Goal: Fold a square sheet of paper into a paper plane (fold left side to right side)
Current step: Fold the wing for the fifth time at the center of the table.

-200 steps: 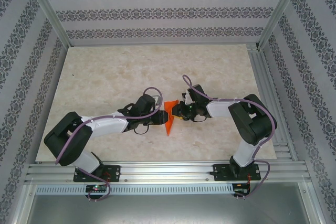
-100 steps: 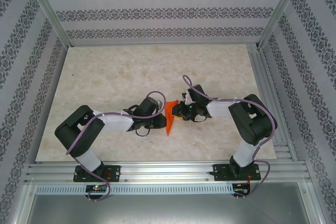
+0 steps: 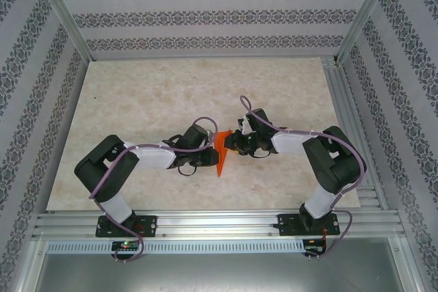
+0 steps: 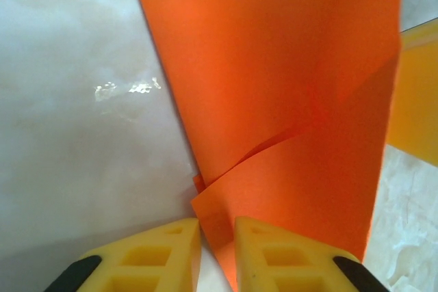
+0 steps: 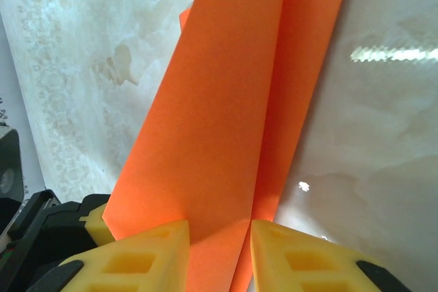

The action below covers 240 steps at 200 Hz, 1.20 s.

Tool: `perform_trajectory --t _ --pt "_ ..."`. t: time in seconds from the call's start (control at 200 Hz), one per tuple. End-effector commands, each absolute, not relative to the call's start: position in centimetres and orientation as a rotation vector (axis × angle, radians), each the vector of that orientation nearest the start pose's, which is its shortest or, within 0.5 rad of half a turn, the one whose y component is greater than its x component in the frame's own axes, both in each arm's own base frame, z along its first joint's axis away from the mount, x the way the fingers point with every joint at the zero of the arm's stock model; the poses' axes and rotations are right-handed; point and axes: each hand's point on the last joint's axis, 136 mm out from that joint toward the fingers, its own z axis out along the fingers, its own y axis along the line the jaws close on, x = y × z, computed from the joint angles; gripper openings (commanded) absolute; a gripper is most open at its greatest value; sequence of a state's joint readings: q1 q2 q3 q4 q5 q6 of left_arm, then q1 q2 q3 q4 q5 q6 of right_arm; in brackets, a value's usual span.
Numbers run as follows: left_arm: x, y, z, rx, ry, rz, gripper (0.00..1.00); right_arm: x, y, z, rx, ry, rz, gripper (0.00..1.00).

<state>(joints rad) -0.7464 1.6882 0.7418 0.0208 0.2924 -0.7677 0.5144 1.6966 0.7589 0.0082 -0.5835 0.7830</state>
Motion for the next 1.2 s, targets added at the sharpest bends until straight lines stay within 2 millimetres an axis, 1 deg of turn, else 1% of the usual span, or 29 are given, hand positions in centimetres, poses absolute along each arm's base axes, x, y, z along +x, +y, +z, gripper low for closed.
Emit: perform_trajectory --t 0.0,0.145,0.225,0.275,0.345,0.42,0.51,0.57,0.629,0.794,0.884,0.959,1.114,1.194 --pt "26.2 -30.6 2.9 0.136 2.671 -0.923 0.25 28.1 26.1 4.0 0.071 2.721 1.169 0.3" --pt "26.1 -29.4 4.8 0.145 2.638 -0.862 0.29 28.1 26.2 3.8 0.077 2.726 1.173 0.3" --pt "25.6 -28.9 6.1 0.167 2.609 -0.868 0.31 28.1 26.2 3.6 0.077 2.728 1.173 0.3" --pt "25.2 -28.7 6.5 0.191 2.603 -0.87 0.33 28.1 26.2 3.7 0.078 2.727 1.172 0.3" --pt "24.3 -29.0 7.3 0.234 2.588 -0.886 0.36 28.1 26.2 3.7 0.078 2.726 1.174 0.3" --pt "23.2 -30.0 7.7 0.287 2.583 -0.912 0.38 28.1 26.2 3.7 0.076 2.726 1.174 0.3" --pt "22.0 -31.0 7.4 0.323 2.608 -0.908 0.4 28.1 26.2 3.7 0.076 2.724 1.173 0.3" --pt "21.6 -31.4 6.8 0.33 2.632 -0.87 0.43 28.1 26.2 3.6 0.077 2.725 1.172 0.3" --pt "21.5 -31.7 6.2 0.326 2.65 -0.835 0.47 28.0 26.1 3.5 0.081 2.729 1.171 0.3" --pt "21.8 -32.6 5.0 0.339 2.676 -0.769 0.5 28.0 26.2 3.6 0.079 2.729 1.173 0.3" --pt "21.9 -33.0 4.6 0.354 2.686 -0.742 0.48 28.0 26.1 3.6 0.078 2.73 1.172 0.3" --pt "21.9 -33.2 4.4 0.364 2.691 -0.735 0.43 27.9 26.1 3.5 0.08 2.732 1.17 0.31" --pt "21.8 -33.1 3.8 0.362 2.708 -0.709 0.37 28.1 26.1 3.5 0.079 2.731 1.17 0.31" --pt "21.6 -32.8 3.5 0.364 2.72 -0.691 0.36 28.1 26.1 3.5 0.079 2.732 1.17 0.3"
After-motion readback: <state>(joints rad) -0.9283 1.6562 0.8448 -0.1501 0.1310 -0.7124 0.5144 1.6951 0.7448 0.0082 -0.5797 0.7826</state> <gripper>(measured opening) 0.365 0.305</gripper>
